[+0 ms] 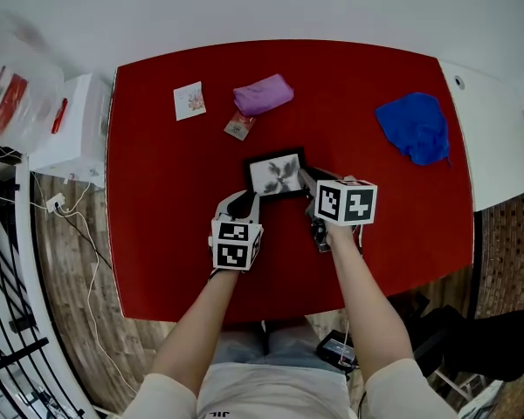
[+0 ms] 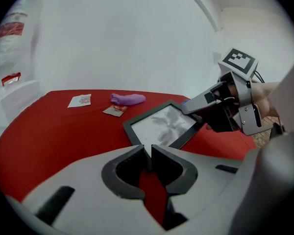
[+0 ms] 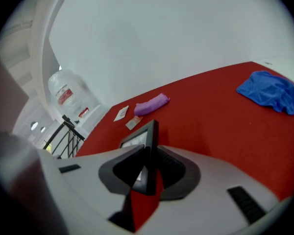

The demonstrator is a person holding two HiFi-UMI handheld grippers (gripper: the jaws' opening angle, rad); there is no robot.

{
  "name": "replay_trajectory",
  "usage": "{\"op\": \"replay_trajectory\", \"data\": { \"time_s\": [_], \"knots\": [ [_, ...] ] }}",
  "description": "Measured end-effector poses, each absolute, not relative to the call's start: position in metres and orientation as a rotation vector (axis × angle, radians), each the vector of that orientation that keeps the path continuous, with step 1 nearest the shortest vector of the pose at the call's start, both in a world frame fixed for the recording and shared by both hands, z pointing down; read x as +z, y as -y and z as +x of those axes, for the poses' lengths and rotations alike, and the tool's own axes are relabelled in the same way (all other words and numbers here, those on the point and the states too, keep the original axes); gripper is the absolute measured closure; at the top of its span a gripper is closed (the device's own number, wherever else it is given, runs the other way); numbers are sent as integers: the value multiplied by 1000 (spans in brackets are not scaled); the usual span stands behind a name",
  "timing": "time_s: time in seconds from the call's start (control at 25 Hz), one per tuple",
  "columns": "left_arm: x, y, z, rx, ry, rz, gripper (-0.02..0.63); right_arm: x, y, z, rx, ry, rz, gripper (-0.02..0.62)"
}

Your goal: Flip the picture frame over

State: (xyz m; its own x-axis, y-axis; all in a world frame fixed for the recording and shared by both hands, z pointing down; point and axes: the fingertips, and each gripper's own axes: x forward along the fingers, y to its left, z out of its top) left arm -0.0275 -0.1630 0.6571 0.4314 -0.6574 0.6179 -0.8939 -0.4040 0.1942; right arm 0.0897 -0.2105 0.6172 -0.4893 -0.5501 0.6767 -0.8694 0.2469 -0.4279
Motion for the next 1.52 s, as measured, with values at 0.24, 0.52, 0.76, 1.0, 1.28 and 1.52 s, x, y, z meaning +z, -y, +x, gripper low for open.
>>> {"op": "replay_trajectory", "data": {
  "time_s": [0.24,0.52,0.76,1.0,1.28,1.52],
  "knots": [
    [659,163,-24,654,1301,2186,554,637,211,97,863,2030,1275,526],
    [661,165,-22,673,1305,2188,560,655,211,100,660,1932,1264,526],
    [660,166,-20,667,1308,2197,578,667,210,103,693,1901,1296,527],
    [661,166,-22,658,1319,2186,583,666,210,102,667,1927,1317,526],
    [655,170,-28,587,1345,2176,581,651,210,96,604,1979,1355,449],
    [597,148,-44,605,1376,2259,594,593,182,95,508,2033,1365,454]
  ]
}}
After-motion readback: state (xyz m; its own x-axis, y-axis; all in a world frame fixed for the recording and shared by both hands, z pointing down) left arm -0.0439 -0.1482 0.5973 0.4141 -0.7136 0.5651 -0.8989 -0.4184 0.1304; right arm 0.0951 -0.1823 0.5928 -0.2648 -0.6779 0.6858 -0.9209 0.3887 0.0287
